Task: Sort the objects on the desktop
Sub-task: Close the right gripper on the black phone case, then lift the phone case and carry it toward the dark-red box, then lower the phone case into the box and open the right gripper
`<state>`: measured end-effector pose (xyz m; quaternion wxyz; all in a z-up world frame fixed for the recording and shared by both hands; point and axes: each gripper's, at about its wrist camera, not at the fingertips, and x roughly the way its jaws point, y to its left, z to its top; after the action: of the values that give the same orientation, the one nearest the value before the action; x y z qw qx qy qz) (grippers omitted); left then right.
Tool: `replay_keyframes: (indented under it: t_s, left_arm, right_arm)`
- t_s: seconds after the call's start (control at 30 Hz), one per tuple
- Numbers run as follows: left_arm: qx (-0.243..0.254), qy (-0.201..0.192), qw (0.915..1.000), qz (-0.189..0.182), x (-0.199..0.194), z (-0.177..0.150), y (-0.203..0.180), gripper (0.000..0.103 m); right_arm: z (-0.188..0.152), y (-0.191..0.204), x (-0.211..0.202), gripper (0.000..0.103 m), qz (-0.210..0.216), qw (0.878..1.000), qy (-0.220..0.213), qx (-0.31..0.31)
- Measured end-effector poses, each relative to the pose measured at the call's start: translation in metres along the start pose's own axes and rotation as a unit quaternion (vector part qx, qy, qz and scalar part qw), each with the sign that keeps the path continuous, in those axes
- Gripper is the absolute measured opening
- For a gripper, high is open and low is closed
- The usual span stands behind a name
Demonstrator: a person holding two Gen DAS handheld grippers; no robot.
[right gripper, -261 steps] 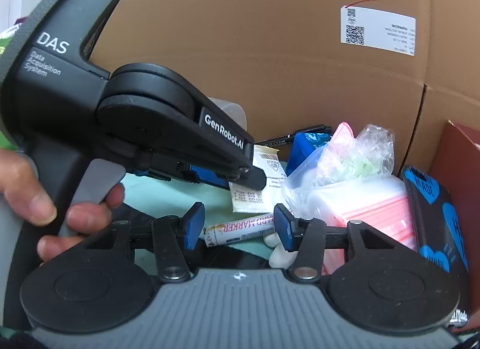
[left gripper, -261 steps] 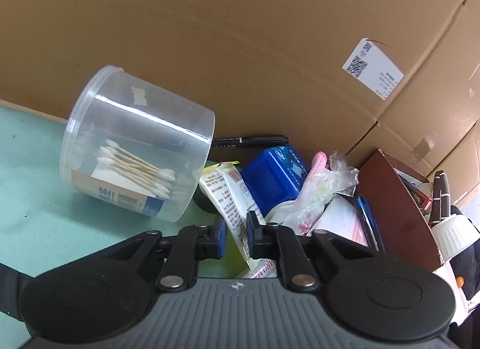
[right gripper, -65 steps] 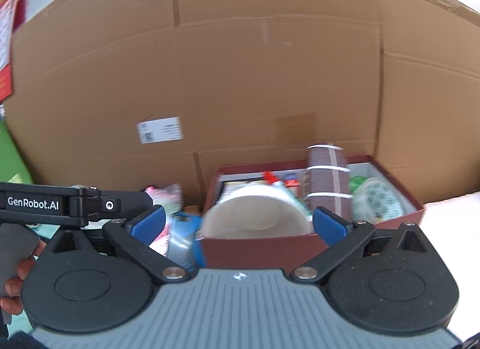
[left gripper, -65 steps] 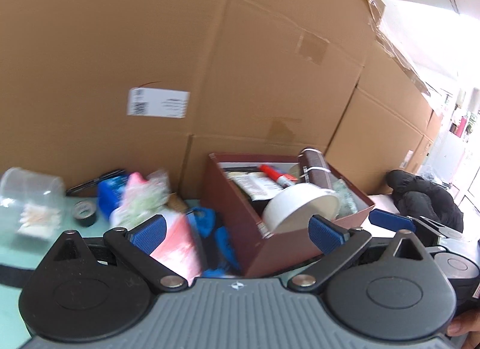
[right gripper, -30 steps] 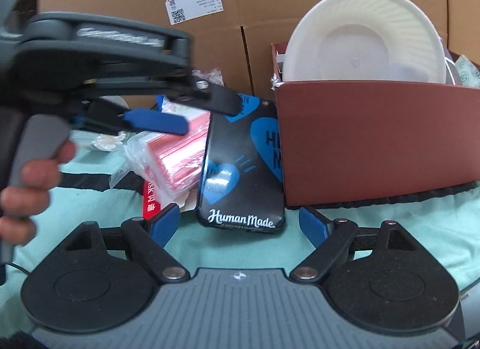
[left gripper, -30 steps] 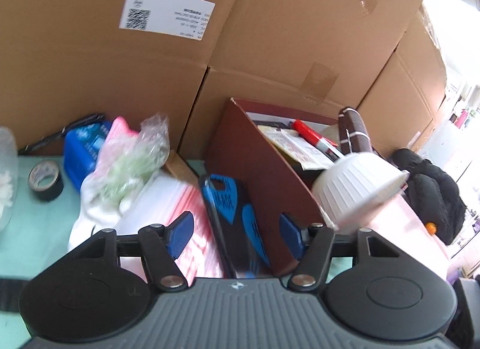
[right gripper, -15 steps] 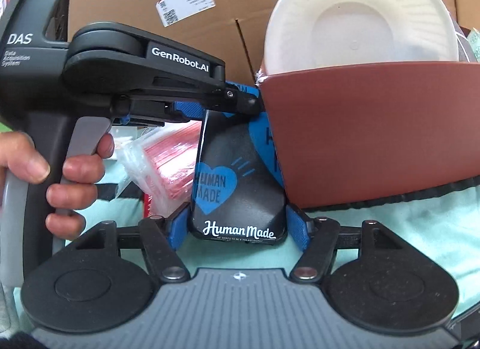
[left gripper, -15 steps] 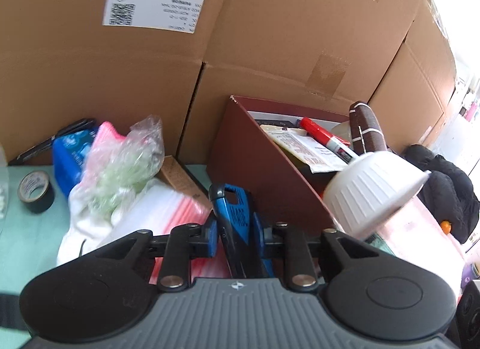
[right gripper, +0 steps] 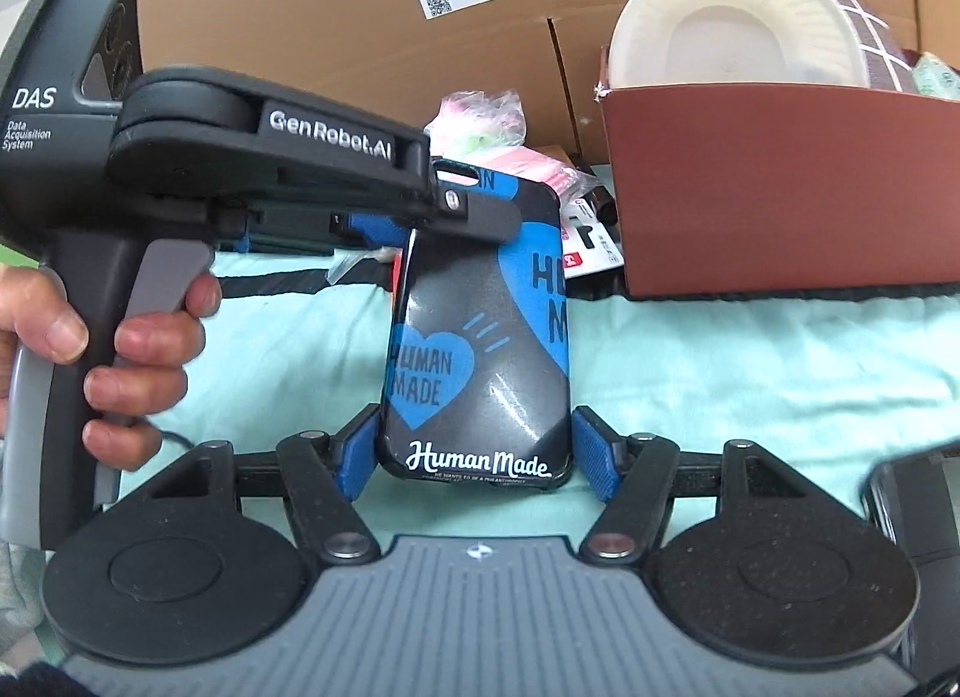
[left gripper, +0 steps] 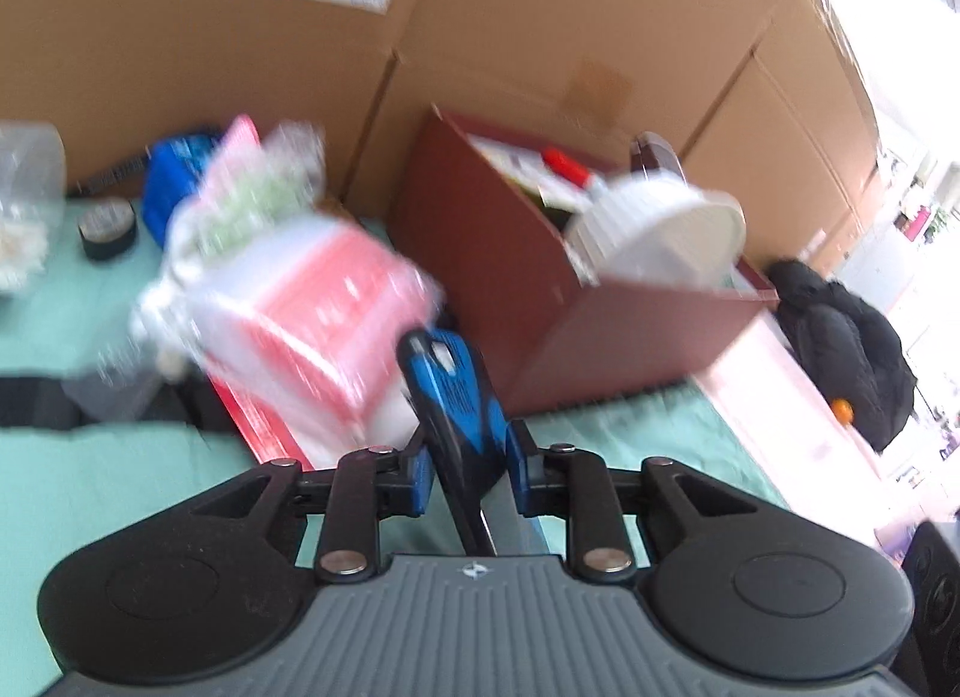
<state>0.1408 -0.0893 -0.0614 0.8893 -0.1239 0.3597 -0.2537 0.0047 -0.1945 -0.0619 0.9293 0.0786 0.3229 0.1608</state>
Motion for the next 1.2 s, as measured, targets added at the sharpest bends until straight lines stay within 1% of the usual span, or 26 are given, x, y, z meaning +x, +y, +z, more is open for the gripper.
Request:
replay_keyframes:
  t_s: [0.13, 0.23, 0.3, 0.37, 0.5, 0.63, 0.7, 0.8, 0.87, 0.97, 1.1, 1.2]
  left_arm:
    - [0.005, 0.016, 0.9999, -0.004, 0.005, -0.012, -0.009, 0.027]
    - [0.01, 0.017, 0.9998, -0.01, 0.003, -0.013, -0.017, 0.024]
    - [0.016, 0.015, 0.9996, -0.018, -0.001, -0.013, -0.025, 0.021]
    - [0.026, 0.011, 0.9994, -0.022, -0.006, -0.013, -0.035, 0.021]
    - [0.046, -0.002, 0.9982, -0.037, -0.016, -0.01, -0.059, 0.018]
    - [0.06, -0.016, 0.9966, -0.054, -0.025, -0.005, -0.082, 0.018]
    - [0.066, -0.022, 0.9955, -0.064, -0.028, -0.001, -0.093, 0.014]
    - [0.082, -0.038, 0.9934, -0.071, -0.031, 0.01, -0.11, 0.013]
    - [0.086, -0.053, 0.992, -0.075, -0.031, 0.019, -0.118, 0.013]
    - [0.088, -0.06, 0.9903, -0.089, -0.027, 0.038, -0.128, 0.013]
    - [0.079, -0.062, 0.9893, -0.107, -0.018, 0.068, -0.137, 0.013]
    - [0.064, -0.065, 0.9884, -0.121, -0.006, 0.092, -0.141, 0.013]
  right_arm:
    - [-0.003, 0.0, -0.007, 0.066, 0.001, 1.0, 0.0, 0.002]
    - [-0.007, 0.003, -0.009, 0.065, 0.002, 1.0, -0.001, 0.007]
    - [-0.011, 0.002, -0.015, 0.065, 0.007, 1.0, -0.005, 0.013]
    - [-0.014, 0.001, -0.023, 0.065, 0.009, 1.0, -0.012, 0.013]
    - [-0.014, -0.001, -0.043, 0.065, 0.008, 0.999, -0.034, 0.011]
    - [-0.008, -0.006, -0.069, 0.065, 0.006, 0.997, -0.07, 0.012]
    - [-0.005, -0.008, -0.083, 0.065, 0.002, 0.996, -0.089, 0.01]
    - [0.005, -0.013, -0.1, 0.065, 0.0, 0.993, -0.121, 0.004]
    - [0.015, -0.014, -0.11, 0.065, -0.008, 0.99, -0.144, -0.006]
    - [0.029, -0.021, -0.122, 0.065, -0.017, 0.986, -0.167, -0.022]
    - [0.048, -0.03, -0.126, 0.065, -0.036, 0.981, -0.187, -0.04]
    - [0.073, -0.042, -0.134, 0.065, -0.041, 0.978, -0.202, -0.038]
